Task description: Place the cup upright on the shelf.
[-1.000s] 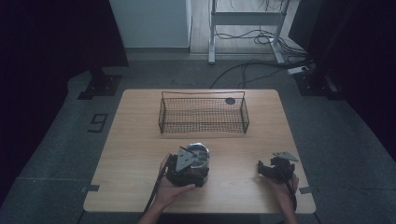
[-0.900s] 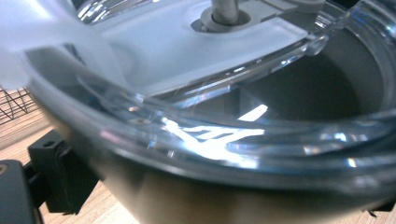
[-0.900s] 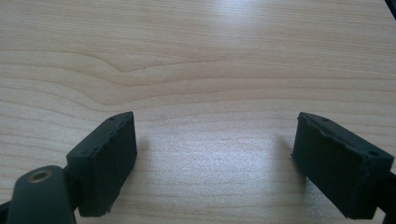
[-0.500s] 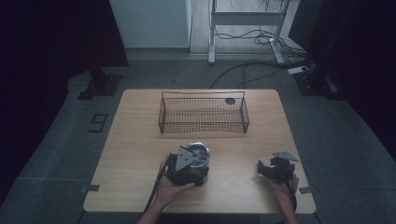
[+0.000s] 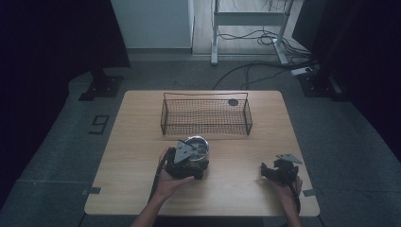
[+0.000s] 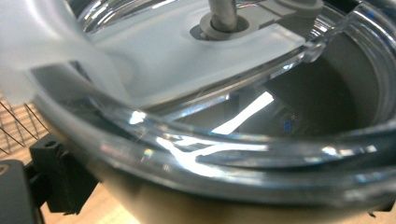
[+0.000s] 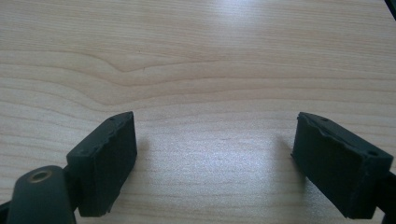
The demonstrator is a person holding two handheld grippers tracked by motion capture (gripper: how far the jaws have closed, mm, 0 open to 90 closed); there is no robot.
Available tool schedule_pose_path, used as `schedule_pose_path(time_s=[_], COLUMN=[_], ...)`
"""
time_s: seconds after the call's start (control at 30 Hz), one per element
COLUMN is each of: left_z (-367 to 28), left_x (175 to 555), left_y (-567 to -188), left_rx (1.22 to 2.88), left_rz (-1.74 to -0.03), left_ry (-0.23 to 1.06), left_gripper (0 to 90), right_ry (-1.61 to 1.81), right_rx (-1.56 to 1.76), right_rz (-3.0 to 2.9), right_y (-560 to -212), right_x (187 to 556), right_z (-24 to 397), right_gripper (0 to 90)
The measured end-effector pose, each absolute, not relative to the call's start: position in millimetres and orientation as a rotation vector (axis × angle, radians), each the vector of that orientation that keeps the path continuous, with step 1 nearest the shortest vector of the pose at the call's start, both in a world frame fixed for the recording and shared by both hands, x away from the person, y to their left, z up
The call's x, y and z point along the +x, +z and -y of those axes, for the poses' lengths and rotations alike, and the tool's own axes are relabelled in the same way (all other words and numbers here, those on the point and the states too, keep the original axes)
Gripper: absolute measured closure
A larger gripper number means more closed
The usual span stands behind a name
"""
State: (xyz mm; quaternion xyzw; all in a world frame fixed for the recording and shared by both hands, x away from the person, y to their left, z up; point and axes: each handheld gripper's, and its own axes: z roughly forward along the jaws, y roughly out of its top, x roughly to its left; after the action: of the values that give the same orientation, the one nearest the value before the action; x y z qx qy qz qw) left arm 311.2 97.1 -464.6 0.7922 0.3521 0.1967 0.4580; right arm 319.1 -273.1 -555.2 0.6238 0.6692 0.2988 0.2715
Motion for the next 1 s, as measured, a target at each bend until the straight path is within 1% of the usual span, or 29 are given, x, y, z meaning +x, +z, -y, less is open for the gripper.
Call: schedule_pose_path(time_s=[0.37, 0.53, 0.7, 1.0], left_z=[-105.4, -106.1, -106.9, -104.7], left_x=[334.5, 339.8, 345.8, 352.3], left_y=[-444.2, -438.1, -435.1, -427.7], left_rx=[1.918, 1.92, 1.906, 1.894], left_rz=[-0.854, -0.843, -0.841, -0.843], left_ry=[0.467, 0.486, 0.469, 0.478], left_gripper=[4.0, 4.0, 4.0, 3.9], right_ry=[0.805, 0.805, 0.805, 0.803], right_rx=[1.68, 1.68, 1.681, 1.678], right_rz=[-1.802, -1.801, -1.801, -1.8], right_y=[-555.2, -555.2, -555.2, -555.3], right_x=[319.1, 319.1, 319.1, 319.3], right_z=[273.1, 273.1, 273.1, 273.4], right_gripper=[13.5, 13.5, 13.5, 13.5])
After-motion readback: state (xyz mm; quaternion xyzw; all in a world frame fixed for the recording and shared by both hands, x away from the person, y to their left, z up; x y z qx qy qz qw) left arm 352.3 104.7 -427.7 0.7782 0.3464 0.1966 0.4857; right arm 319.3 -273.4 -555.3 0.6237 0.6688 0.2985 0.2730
